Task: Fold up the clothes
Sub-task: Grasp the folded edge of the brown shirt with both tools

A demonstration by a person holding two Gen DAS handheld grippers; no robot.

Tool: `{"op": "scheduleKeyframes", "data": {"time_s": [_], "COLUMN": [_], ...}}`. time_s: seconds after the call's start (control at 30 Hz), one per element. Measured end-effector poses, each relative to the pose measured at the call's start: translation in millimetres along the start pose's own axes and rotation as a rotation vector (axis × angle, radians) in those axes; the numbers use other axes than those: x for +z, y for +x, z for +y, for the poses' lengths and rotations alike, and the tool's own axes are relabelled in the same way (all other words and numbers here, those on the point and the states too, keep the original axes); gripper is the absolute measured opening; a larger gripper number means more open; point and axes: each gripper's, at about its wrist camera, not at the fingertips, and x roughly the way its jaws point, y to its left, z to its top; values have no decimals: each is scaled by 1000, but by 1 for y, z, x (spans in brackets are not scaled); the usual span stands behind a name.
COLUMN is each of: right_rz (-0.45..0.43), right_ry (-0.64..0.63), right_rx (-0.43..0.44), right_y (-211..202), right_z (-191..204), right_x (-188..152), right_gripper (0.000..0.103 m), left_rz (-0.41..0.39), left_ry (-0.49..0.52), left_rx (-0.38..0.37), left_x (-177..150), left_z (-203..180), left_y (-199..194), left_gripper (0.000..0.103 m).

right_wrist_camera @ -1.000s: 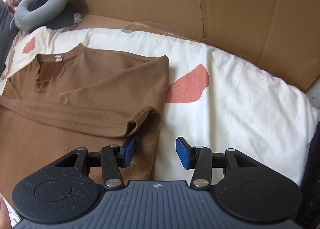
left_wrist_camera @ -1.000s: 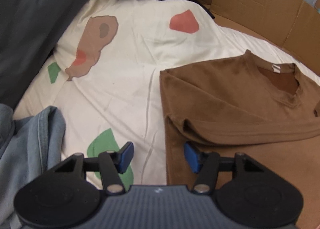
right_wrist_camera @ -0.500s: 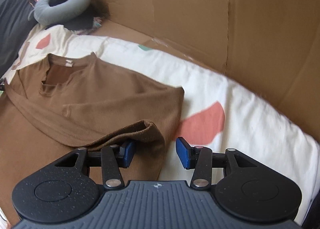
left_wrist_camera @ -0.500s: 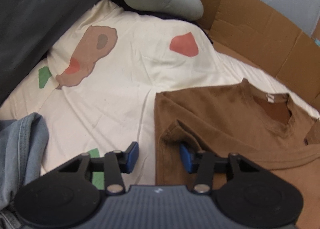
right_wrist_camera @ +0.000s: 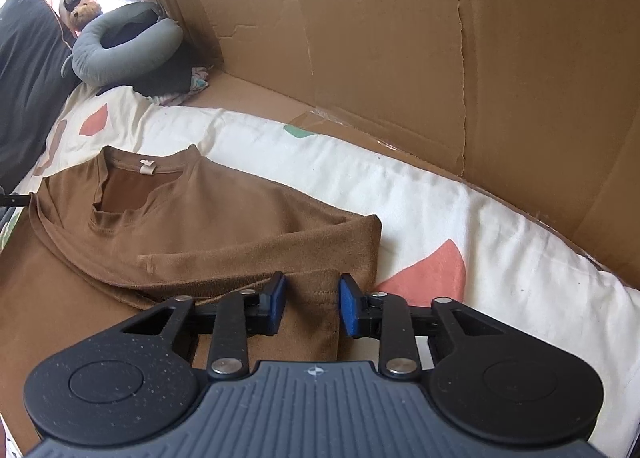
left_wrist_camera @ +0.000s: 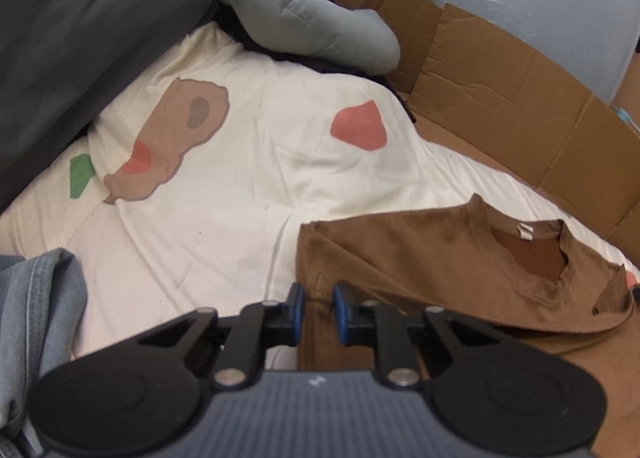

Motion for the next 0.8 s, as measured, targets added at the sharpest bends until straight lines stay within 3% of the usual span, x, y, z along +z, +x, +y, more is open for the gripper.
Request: {"op": "scheduleKeyframes", "data": {"time_s": [0.07,0.13,0.37,0.53,0.67,0.8], "right_rz": [-3,-13,-25,-19,-5,3], "right_ry": [3,31,123,166,140,108], "right_rx": [-18,-26,-22,0,13,2], "right_y": [1,-1,0,0,0,3], "right_z": [0,-5,-17,-18,-15,-11], "right_x": [-1,-1,-4,-8,-10,-13], "right_gripper": [10,6,6,10,26,26], "left_rz": [-7,-18,-18,-4,1,-1], "left_ry": [-3,-33,-91,-74,-33,-16], "left_rx": [2,1,-9,-22,-10,9], "left_x": [0,1,-1,0,-3,-4], "left_z": [0,3,9,7,2,-1], "left_y": [0,0,2,4,6,8], "left_gripper": [11,9,9,15,15,13]}}
